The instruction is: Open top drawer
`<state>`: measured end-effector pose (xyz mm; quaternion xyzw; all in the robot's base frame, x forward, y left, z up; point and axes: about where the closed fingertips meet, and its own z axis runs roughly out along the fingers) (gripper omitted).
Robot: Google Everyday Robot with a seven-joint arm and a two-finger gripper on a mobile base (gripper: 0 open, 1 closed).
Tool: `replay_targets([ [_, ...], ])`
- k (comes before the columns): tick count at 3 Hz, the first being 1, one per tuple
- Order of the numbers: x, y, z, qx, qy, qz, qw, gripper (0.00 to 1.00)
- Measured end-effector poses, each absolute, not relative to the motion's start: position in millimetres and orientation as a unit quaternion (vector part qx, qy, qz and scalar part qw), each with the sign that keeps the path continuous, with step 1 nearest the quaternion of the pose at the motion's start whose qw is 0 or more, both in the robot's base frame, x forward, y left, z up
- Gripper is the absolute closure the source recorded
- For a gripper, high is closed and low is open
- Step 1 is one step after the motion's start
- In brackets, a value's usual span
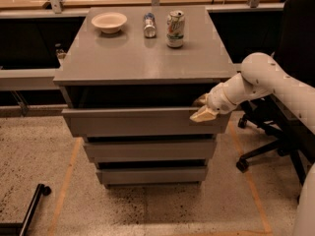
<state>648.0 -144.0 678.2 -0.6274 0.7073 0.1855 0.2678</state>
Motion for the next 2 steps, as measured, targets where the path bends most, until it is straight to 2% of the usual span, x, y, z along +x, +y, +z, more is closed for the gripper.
replay_targets([
  [1, 648.0, -144.0, 687.1, -0.627, 0.707, 0.185, 0.268, 0.93],
  [2, 647.9, -144.0, 691.0, -0.627, 0.707, 0.185, 0.267, 0.93],
])
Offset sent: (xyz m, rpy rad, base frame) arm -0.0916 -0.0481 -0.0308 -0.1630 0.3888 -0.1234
